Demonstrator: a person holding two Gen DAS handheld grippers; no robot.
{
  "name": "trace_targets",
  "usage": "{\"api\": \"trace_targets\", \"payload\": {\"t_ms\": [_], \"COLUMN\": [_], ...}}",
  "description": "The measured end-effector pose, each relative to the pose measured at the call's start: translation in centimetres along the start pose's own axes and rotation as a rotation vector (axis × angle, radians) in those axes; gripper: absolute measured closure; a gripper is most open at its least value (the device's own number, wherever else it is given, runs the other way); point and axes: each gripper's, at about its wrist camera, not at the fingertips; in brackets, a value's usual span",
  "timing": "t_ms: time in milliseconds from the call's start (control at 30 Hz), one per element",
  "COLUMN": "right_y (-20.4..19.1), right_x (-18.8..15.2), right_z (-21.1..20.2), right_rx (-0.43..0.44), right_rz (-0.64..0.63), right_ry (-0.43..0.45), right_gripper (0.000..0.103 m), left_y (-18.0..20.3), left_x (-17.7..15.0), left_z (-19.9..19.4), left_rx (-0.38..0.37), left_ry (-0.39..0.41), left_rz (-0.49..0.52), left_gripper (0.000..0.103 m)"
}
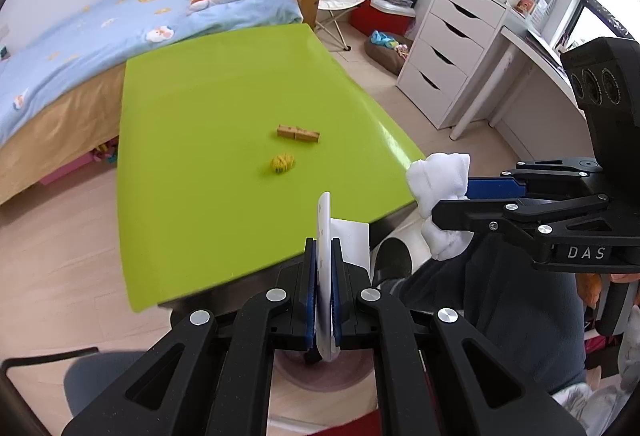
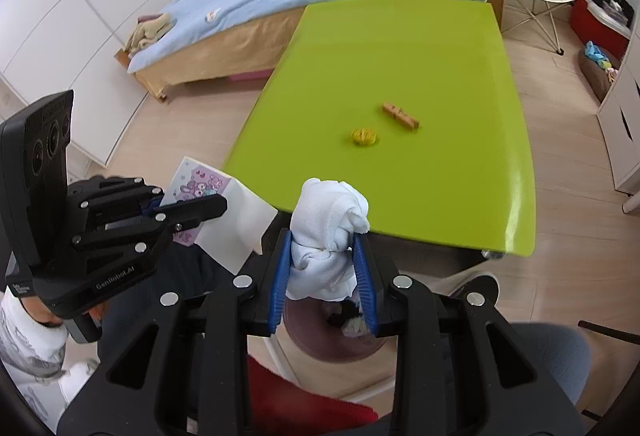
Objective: Collect trash
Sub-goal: 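Carry socks and card over the pink bin and open the right tool, then open the left tool to drop the pink card into the bin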
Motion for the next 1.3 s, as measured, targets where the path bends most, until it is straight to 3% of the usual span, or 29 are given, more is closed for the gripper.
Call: {"api": "trace_targets", "payload": {"t_ms": [467,567,633,800,1033,1300], "right_y": [-1.9,-2.1,-1.9,-1.2,-0.2,0.9], "right_x": [-4.1,-4.1,-4.1,-4.2,-4.2,-4.2], "right_z": [1.5,1.8,1.9,1.8,0.2,-1.0], "right_rx": [0.05,0.058,0.057,0.075,0.024,0.004], "right_rz": [-0.04,-0.047,-0.037,-0.013,0.02,0.053], "right_ry": [-0.088,-0.095,-0.097,-0.092,-0.053,-0.019], "right_gripper": [0.072,0.067,0.049,0.017,0.008,0.007], "left_y": [-0.7,-0.8,-0.9,-0.8,-0.2,1.1], "left_x": [-3.8,-4.0,-3.9,-4.0,-4.2,-4.3], "left_z": [-2.0,-2.2,-2.2,-1.9,-1.3,-0.6], "left_rx": [0.003,0.004,0.004,-0.003,-0.025,-0.058], "left_ry": [-0.002,0.0,0.002,-0.006,-0.027,-0.055], "left_rz": [-0.061,-0.064,-0.069,-0.066,-0.043,0.003], "left_gripper": [0.097,0.097,0.097,0.097,0.097,0.097]}}
Point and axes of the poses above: each gripper's, at about its wrist camera, not at the fingertips, and z roughly the way its jaws point, y to its right, x to its top, and after that the axes turned 10 degrees about -x, right-handed
